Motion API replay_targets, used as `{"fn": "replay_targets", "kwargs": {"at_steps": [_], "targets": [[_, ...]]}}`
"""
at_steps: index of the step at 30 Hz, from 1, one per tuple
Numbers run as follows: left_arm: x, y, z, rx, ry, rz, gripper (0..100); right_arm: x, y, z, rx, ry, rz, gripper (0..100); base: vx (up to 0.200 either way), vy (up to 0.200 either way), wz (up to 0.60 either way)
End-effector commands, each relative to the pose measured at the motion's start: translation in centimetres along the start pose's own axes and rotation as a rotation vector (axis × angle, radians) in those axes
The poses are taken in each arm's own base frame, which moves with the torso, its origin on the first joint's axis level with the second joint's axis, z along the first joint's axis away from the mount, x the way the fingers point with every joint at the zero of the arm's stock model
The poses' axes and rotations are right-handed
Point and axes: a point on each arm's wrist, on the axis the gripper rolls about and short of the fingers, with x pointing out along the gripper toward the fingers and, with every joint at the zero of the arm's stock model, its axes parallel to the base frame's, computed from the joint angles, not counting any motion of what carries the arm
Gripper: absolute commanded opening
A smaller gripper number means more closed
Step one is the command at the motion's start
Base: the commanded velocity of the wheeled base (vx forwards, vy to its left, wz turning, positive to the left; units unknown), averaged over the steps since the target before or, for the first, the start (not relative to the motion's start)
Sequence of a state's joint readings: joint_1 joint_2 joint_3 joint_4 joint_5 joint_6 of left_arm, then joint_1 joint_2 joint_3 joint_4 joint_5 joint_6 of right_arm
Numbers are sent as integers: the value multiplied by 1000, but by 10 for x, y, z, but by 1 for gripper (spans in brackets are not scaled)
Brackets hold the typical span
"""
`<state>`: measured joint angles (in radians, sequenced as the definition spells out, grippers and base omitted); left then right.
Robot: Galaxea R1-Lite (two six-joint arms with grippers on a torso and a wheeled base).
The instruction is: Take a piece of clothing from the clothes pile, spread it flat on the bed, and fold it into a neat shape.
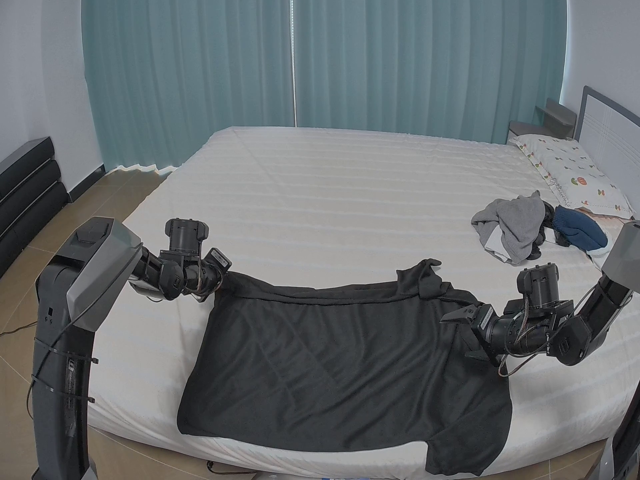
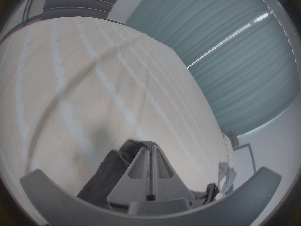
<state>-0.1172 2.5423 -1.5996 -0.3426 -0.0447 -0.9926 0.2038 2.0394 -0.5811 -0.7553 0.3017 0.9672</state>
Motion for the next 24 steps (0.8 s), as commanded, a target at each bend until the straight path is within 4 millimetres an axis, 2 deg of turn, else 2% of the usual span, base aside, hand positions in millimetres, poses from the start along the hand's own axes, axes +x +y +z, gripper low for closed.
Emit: {"fn": "replay_targets", "kwargs": {"at_steps": [1,3,10,13,14,24], "targets": [[12,5,16,-60,-62,-22,0,1,0,1,-2,-6,7,100,0,0,0],[20,8,22,-99,-95,-53,0,2,4,3,-11,-25,35,100,0,0,0],[28,7,23,-103,-118,-88,0,8,11,14,-21,-83,52,100,0,0,0],[31,9,23,-105,-124,-92,0,29,12,24,-28,-121,33,100,0,0,0],[31,9,23,-104,-124,-92,0,30,12,25,-29,-125,33,100,0,0,0],[33,11,22,-103,-122,-84,0,97,39,59,-39,-161,-64,100,0,0,0]]}}
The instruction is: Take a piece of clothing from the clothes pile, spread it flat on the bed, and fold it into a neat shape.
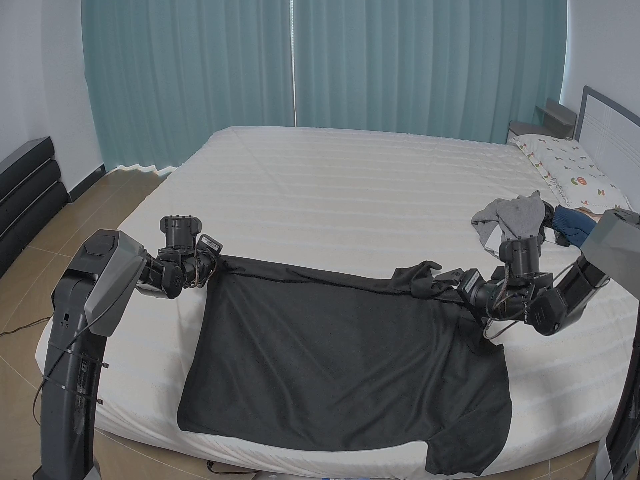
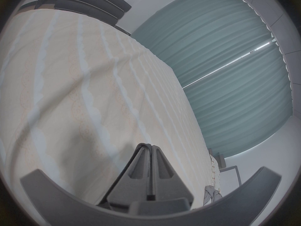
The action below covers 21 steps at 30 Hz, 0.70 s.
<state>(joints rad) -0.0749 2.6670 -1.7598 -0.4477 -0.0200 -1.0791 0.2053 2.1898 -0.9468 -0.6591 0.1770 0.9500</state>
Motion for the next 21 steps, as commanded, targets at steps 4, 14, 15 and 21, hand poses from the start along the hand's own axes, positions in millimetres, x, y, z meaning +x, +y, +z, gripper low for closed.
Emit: {"fn": "replay_targets", "kwargs": {"at_steps": [4,14,15,21], "targets": [[2,4,-1,1,4,13,0,64,3,1,-5,35,-117,100,0,0,0],[2,4,-1,3,4,14,0,105,6,-3,-33,21,-158,100,0,0,0],[2,5,-2,3,5,15,0,110,6,-2,-36,5,-160,0,0,0,0],[2,5,-3,7,6,15,0,125,2,14,-24,-70,-157,0,0,0,0]]}}
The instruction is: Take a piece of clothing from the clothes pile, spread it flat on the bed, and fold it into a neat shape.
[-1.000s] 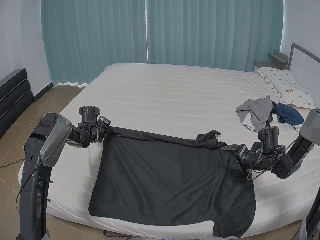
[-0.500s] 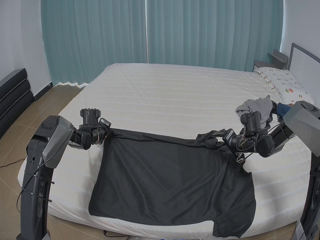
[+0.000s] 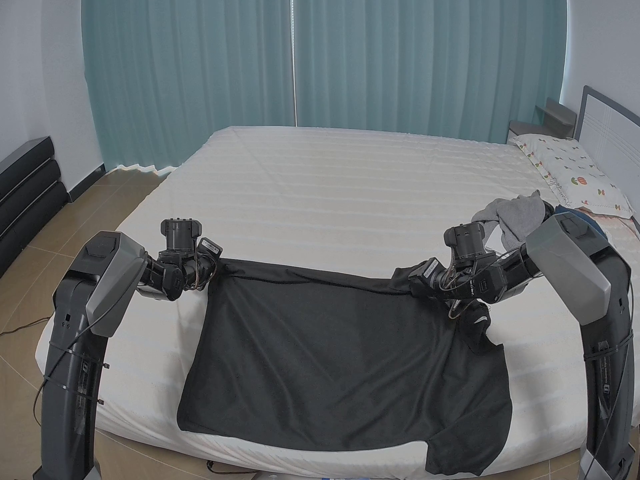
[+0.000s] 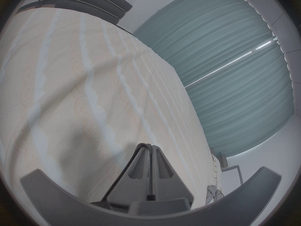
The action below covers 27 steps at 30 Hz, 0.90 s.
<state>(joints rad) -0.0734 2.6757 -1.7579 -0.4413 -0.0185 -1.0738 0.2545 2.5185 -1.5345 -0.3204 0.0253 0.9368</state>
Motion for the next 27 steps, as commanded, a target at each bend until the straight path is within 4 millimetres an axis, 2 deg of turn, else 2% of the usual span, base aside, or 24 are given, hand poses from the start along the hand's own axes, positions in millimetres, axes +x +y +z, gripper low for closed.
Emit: {"fn": "replay_targets", "kwargs": {"at_steps": [1,4,12,14,16,23,24,27], "targets": [[0,-1,-1,2,1,-2,0,26,-13,5,13,-36,-22,0,0,0,0],[0,0,0,2,-1,-2,0,27,-11,14,21,-65,-3,0,0,0,0],[0,-1,0,3,-3,-8,0,22,7,57,12,-197,89,0,0,0,0],[0,-2,0,3,-4,-10,0,23,8,59,11,-205,94,0,0,0,0],[2,0,-1,3,-4,-8,0,34,8,62,-17,-263,114,0,0,0,0],[2,1,-1,6,-3,-6,0,53,-4,57,-100,-293,90,0,0,0,0],[2,0,-1,6,-4,-8,0,54,-5,56,-105,-292,89,100,0,0,0],[2,1,-1,6,-2,-7,0,55,-7,58,-119,-309,88,100,0,0,0]]}}
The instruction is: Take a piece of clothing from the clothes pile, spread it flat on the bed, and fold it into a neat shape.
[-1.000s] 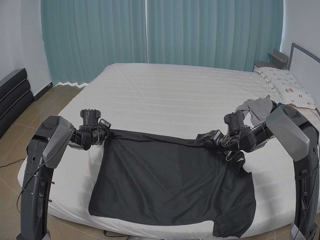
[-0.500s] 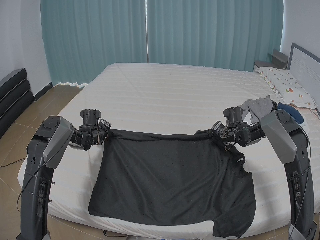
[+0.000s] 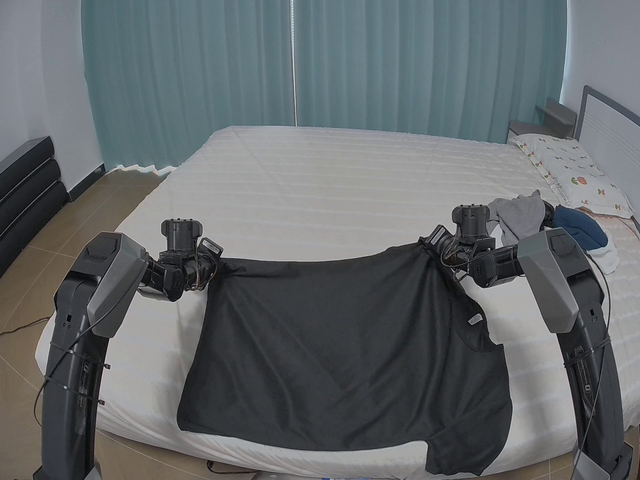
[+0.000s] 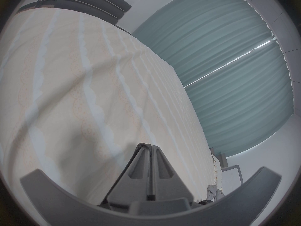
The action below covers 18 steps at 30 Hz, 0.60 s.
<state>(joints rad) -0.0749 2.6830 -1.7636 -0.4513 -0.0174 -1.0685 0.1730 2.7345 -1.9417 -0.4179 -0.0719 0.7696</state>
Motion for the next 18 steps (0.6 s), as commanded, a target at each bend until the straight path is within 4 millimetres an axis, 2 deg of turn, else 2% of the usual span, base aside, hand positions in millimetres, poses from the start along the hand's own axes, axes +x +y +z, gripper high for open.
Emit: {"fn": "replay_targets", "kwargs": {"at_steps": [1,4,7,9,10,11,14,18], "targets": [[0,0,0,-1,2,1,0,5,-11,-5,-2,7,-21,100,0,0,0],[0,0,0,1,0,1,0,1,-10,6,5,-10,-17,100,0,0,0],[0,0,0,1,0,1,0,-11,-8,27,22,-33,-17,100,0,0,0],[0,1,-1,1,2,2,0,-17,-6,33,33,-36,-16,100,0,0,0],[0,1,-1,1,2,2,0,-27,-3,38,58,-26,-16,100,0,0,0],[0,1,0,1,1,3,0,-28,-2,39,59,-25,-15,100,0,0,0],[0,1,0,1,1,3,0,-50,8,45,114,18,10,100,0,0,0],[0,1,0,1,1,3,0,-67,13,39,138,104,35,100,0,0,0]]}}
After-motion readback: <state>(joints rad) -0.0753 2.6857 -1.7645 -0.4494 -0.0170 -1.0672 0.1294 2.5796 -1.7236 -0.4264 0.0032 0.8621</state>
